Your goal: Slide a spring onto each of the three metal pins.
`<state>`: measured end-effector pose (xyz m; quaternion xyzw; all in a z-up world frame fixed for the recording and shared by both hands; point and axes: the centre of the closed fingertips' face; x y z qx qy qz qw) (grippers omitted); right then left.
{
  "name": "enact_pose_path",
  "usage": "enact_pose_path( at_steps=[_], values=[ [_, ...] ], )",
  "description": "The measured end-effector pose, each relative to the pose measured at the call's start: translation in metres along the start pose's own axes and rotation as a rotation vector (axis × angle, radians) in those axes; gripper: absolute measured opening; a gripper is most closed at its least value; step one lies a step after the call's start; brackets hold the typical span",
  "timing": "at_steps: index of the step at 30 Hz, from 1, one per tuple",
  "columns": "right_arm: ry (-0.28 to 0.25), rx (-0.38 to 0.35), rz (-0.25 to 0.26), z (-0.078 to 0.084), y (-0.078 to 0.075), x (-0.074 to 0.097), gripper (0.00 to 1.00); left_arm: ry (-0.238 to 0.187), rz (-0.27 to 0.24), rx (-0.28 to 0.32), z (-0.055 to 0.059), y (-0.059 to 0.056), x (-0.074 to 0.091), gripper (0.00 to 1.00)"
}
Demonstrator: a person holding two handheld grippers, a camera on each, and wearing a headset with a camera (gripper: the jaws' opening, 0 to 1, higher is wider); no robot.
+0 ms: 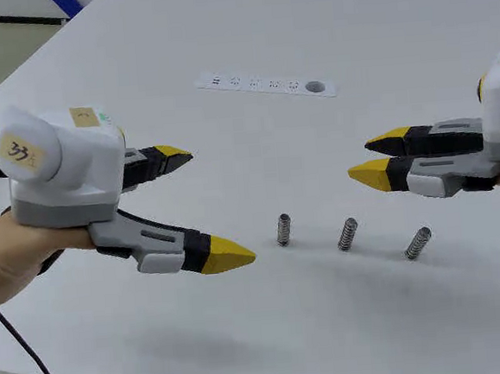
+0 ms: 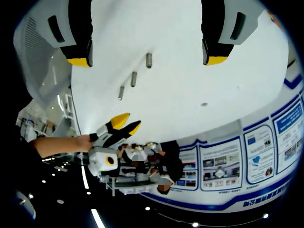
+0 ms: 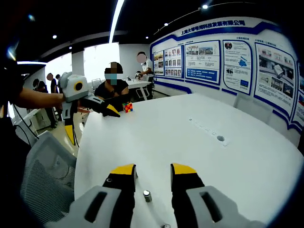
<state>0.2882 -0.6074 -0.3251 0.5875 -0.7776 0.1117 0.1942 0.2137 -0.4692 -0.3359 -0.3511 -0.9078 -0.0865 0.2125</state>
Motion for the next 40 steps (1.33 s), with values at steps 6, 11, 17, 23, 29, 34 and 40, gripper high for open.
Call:
enact_pose_path(
  at_steps=[6, 11, 17, 23, 29, 34, 40],
  values=[
    [-0.046, -0.078, 0.035, 0.021, -0.013, 0.049, 0.35, -0.009, 0.010, 0.002, -0.007, -0.008, -0.010, 1.00],
    [-0.055, -0.089, 0.047, 0.039, -0.012, 0.079, 0.41, -0.020, 0.017, 0.016, -0.009, -0.015, -0.009, 1.00],
    [-0.074, -0.093, 0.019, 0.045, -0.002, 0.101, 0.48, 0.020, 0.034, 0.013, -0.001, -0.021, -0.006, 1.00],
    [-0.052, -0.066, 0.004, 0.049, 0.005, 0.112, 0.55, 0.005, 0.006, 0.024, -0.003, -0.014, -0.001, 1.00],
    [-0.034, -0.031, -0.023, 0.049, 0.015, 0.107, 0.65, -0.012, -0.001, 0.029, -0.009, -0.012, 0.002, 1.00],
    [0.001, 0.007, -0.034, 0.052, 0.020, 0.100, 0.72, -0.004, 0.016, 0.029, -0.011, -0.013, 0.002, 1.00],
    [0.018, 0.025, -0.055, 0.053, 0.023, 0.099, 0.74, 0.003, 0.022, 0.013, -0.014, -0.012, 0.004, 1.00]
  ],
)
Point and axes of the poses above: the centre of the closed fingertips' face, and the gripper's own axes: x roughly backward along the fingers, y roughly to its left, z roughly out of its underside, and after that the axes turned 5 degrees about -z, right-handed
